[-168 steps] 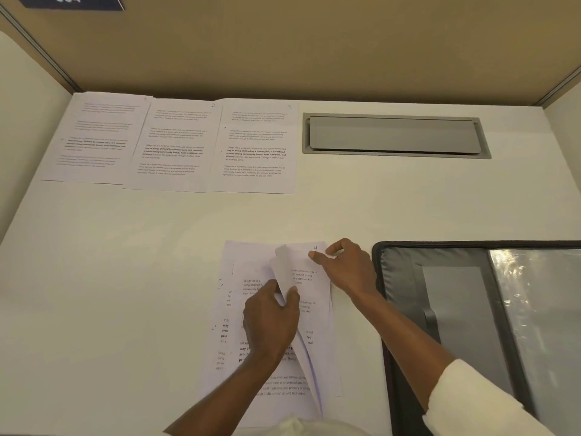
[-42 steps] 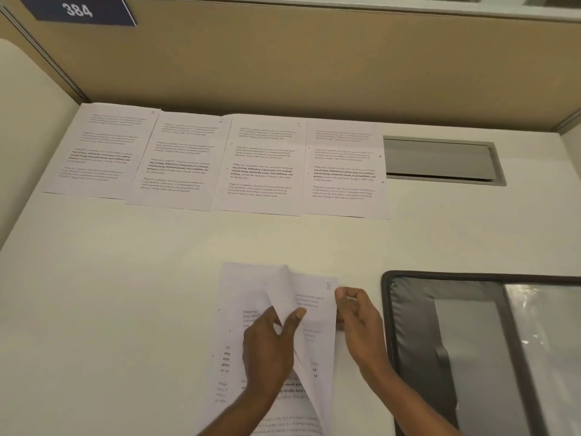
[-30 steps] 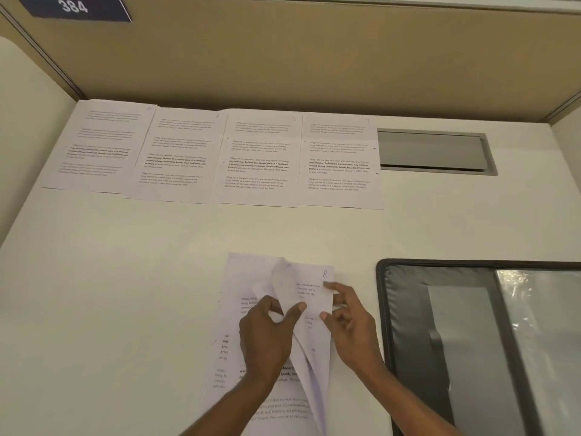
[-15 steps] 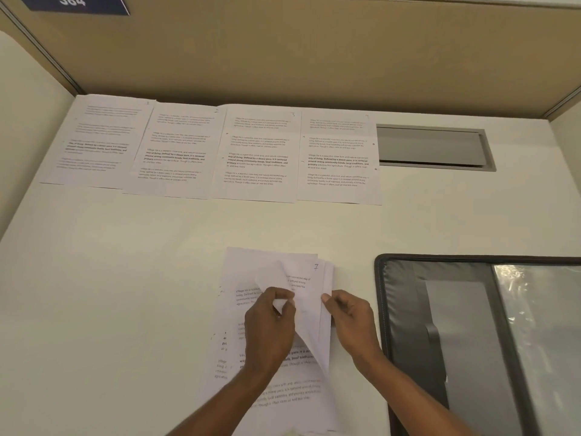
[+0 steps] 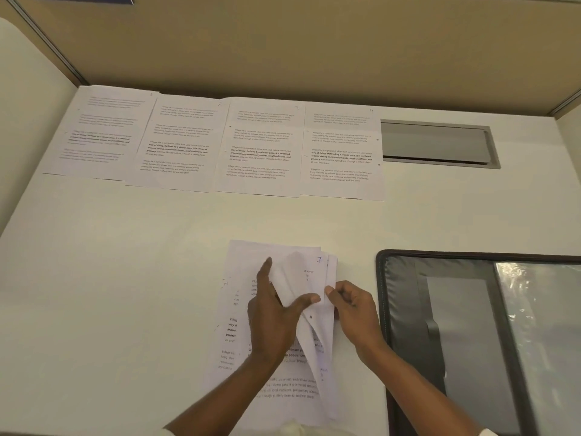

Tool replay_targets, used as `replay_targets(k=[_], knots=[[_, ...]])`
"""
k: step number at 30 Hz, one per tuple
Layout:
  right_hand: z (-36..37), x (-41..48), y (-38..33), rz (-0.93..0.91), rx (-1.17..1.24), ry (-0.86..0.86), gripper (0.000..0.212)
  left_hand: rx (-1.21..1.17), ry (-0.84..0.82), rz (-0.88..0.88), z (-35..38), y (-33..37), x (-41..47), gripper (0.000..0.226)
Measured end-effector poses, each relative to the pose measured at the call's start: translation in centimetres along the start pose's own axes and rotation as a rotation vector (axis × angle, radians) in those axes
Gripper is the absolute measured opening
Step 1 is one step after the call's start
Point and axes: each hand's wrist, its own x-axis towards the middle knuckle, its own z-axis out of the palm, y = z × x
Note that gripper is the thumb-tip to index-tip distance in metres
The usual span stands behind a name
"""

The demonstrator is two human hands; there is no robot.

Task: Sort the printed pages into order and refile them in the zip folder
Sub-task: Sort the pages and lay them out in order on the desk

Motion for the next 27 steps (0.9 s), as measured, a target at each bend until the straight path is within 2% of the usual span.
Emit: replay_targets(k=[3,7,10,15,22,25,27], knots=[[-0.2,0.1,0.0,0.014,-0.009,-0.001,0.025,-0.041,0.002,0.028,0.2,0.1,0.1,0.075],[-0.3,0.1,-0.5,0.019,-0.008,-0.028,0.022,-0.148,0.006,0.05,0.2,0.5,0.0,0.059],[-0.4,-0.1,-1.0,0.023,0.009,-0.053,0.018,-0.192,-0.011,-0.018,0.3,1.0,0.0,0.053],[-0.5,-0.3,-1.3,0.03,0.015,-0.056,0.019,-0.12,-0.033,-0.021,1.0,-0.2,0.1,0.028],[-0.7,-0.5,-1.8,0.013,0.05,-0.095,0.01,0.05,-0.066,0.016,2.0,0.4,-0.8,0.053],[-0.5,-0.7,-1.5,-0.031,0.067,-0.129,0.023,0.114,-0.065,0.01,2.8,0.9,-1.1,0.056],[-0.3,-0.8,-1.4,-0.062,-0.01,-0.108,0.032,0.149,-0.047,-0.001,3.3,1.0,-1.0,0.052]])
